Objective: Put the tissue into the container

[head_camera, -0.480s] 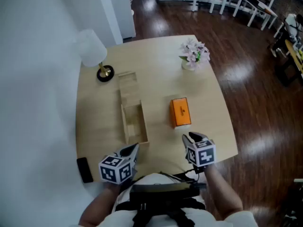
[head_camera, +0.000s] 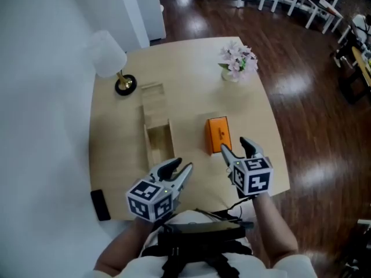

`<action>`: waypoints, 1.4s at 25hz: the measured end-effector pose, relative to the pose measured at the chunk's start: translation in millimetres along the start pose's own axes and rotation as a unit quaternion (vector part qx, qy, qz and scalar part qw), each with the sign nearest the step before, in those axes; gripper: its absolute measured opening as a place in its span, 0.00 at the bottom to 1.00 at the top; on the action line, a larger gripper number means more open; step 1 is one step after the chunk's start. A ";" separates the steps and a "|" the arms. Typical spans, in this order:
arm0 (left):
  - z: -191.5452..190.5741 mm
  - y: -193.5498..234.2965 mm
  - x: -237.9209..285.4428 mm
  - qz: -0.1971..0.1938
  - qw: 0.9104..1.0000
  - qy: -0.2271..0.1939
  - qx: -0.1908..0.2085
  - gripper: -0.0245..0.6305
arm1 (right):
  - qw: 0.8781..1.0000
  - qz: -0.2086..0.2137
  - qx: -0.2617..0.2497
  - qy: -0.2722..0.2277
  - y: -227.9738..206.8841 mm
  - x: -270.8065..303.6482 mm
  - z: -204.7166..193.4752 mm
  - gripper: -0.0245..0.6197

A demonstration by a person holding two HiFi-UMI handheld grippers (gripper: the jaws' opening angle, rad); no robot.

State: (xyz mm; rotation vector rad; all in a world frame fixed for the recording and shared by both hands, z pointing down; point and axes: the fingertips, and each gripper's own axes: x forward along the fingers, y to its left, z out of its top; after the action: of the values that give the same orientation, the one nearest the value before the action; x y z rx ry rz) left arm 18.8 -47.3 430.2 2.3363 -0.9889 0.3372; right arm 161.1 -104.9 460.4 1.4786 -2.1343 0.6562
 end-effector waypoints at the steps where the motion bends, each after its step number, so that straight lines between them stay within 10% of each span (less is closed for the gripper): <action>1: 3.2 -2.9 4.2 -0.002 1.000 -0.002 0.005 0.28 | 1.000 -0.002 0.005 -0.001 -4.0 3.3 2.8 0.48; 35: -56.2 31.9 118.7 -0.001 0.993 0.120 -0.021 0.36 | 0.983 0.018 0.060 0.173 -34.1 167.5 -90.4 0.69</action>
State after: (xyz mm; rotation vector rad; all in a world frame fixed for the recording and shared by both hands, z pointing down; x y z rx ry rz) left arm 77.8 -100.0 539.8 2.1969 -0.8683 0.5768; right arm 149.1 -180.9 637.8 1.2779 -1.8843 0.9912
